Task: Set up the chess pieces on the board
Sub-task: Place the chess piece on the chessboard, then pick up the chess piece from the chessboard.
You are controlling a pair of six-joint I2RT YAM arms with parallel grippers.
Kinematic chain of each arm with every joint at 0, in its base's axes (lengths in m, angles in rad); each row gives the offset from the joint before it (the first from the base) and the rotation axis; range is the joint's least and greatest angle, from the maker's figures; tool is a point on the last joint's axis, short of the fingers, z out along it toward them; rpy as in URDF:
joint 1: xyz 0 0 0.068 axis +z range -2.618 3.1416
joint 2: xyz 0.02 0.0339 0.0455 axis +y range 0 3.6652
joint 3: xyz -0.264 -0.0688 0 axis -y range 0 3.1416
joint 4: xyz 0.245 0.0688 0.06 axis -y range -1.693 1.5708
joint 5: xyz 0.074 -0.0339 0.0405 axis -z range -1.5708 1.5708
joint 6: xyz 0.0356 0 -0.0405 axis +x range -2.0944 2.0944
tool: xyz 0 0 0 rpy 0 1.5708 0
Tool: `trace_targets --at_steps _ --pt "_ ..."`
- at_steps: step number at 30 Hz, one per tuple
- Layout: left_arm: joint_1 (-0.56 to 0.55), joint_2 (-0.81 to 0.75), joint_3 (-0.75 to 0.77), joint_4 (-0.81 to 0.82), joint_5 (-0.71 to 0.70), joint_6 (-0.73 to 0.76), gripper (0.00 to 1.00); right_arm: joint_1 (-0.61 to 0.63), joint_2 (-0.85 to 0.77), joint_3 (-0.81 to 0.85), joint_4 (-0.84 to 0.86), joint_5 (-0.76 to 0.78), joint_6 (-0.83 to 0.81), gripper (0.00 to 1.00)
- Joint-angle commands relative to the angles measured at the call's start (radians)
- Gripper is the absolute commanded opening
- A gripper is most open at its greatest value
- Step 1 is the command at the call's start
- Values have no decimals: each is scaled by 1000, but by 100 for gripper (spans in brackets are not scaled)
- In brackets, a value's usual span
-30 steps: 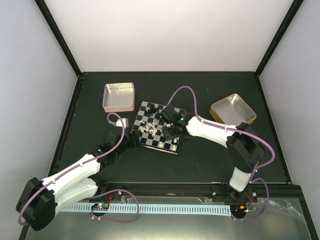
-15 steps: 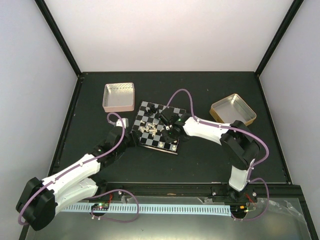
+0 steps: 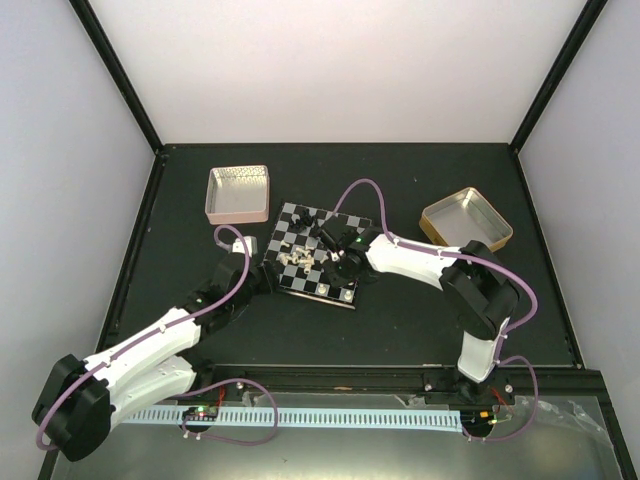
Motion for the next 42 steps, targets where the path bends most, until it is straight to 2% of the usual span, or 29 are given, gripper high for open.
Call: trace_targets --at_steps 1,10,15,28,42 --pt "7 12 42 1 -10 -4 61 6 -5 -1 -27 0 13 14" --pt "7 14 44 0 -9 -5 62 3 -31 54 7 57 95 32" --pt "6 8 42 -2 -10 -6 61 1 -11 69 72 134 168 37" --pt "6 6 39 0 -11 -6 62 -8 174 240 48 195 160 39" --pt "7 5 40 -1 -13 -7 62 -7 237 255 -5 196 95 38"
